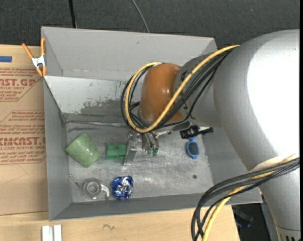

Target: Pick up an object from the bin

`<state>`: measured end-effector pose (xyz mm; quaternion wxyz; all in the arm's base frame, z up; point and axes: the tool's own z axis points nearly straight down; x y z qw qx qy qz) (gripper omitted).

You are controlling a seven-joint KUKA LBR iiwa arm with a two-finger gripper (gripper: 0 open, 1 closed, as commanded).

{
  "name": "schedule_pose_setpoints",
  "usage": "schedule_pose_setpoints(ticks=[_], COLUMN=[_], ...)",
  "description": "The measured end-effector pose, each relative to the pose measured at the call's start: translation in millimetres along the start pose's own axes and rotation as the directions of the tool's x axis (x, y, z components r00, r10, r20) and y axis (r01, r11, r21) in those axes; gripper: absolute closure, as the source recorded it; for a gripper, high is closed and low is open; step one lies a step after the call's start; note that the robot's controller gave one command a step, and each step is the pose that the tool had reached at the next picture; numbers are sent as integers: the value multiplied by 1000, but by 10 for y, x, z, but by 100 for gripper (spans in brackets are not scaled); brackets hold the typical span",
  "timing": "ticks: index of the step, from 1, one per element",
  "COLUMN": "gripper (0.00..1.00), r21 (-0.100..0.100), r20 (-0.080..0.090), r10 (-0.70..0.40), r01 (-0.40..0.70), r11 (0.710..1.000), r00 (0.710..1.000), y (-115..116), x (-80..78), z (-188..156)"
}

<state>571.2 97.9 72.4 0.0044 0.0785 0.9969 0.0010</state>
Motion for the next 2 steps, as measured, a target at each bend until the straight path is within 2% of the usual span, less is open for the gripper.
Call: schedule_pose_setpoints(ticks=[1, 2], gripper=[100, 100], r21=[0, 0], r20=[3, -2], r10=[-118, -383], r01=[118, 383], r11=[993, 924], r00=[993, 924], y=[-93, -365], x=[-148, 74], z=[-1273, -1919])
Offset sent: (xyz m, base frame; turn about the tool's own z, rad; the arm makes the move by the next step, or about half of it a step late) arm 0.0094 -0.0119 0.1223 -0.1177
